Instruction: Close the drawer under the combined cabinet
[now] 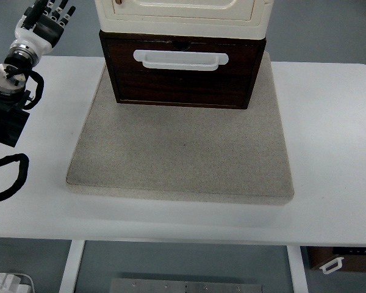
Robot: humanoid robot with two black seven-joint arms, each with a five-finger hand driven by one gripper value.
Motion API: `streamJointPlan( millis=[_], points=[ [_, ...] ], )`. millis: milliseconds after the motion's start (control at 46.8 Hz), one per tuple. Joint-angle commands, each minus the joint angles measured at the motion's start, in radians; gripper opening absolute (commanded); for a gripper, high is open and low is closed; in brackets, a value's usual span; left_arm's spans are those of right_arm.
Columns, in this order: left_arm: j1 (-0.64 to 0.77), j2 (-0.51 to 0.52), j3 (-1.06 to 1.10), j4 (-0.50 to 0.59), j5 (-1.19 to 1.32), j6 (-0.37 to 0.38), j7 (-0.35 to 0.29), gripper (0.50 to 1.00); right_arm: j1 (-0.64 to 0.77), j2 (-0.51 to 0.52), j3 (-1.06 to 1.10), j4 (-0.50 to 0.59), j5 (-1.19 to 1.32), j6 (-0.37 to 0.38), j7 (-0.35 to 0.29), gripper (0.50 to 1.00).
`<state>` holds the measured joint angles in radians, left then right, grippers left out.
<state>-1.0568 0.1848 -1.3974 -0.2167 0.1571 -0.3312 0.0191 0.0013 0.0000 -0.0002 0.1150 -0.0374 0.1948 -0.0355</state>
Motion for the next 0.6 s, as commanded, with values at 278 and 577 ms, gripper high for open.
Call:
streamJointPlan(
  millis=[278, 577],
  points=[
    [0.041, -0.047, 0.0, -0.009, -0.01, -0.019, -0.01, 1.0, 0.0, 0.0, 0.0, 0.0, 0.001, 0.002, 0.0, 0.952],
    [0.041, -0.054, 0.002, -0.013, -0.03, -0.077, -0.011, 1.0, 0.0, 0.0, 0.0, 0.0, 0.001, 0.003, 0.0, 0.952]
  ],
)
